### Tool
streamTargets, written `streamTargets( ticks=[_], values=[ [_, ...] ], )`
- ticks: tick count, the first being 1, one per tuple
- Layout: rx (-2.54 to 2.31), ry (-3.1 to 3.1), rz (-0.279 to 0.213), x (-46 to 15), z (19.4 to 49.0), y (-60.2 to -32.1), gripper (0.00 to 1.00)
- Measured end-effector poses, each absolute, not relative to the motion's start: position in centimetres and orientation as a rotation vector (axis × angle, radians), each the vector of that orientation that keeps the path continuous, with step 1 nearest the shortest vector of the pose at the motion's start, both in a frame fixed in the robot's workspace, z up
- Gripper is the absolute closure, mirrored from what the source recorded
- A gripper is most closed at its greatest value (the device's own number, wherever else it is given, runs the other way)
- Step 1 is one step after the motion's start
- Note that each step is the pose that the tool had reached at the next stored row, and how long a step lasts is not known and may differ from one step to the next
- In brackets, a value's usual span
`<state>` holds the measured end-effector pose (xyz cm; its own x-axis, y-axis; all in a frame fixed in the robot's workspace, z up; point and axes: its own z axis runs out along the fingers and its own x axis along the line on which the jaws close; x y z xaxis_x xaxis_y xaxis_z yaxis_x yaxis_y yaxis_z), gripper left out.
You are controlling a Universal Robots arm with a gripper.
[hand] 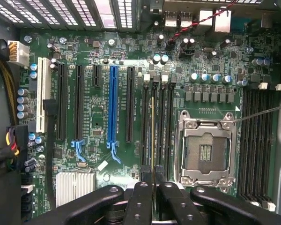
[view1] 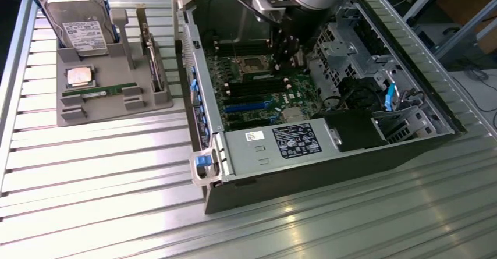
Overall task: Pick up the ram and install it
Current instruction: 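Insert the ram into the slot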
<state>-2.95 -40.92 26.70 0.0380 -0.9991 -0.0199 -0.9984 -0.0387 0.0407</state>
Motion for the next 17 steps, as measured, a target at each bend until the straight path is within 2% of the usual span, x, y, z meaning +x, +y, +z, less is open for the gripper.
streamTargets(
  ticks=[17],
  values=[
    [2.223, -2.198, -0.067, -4.3, 25.0, -41.1, 0.88]
  ],
)
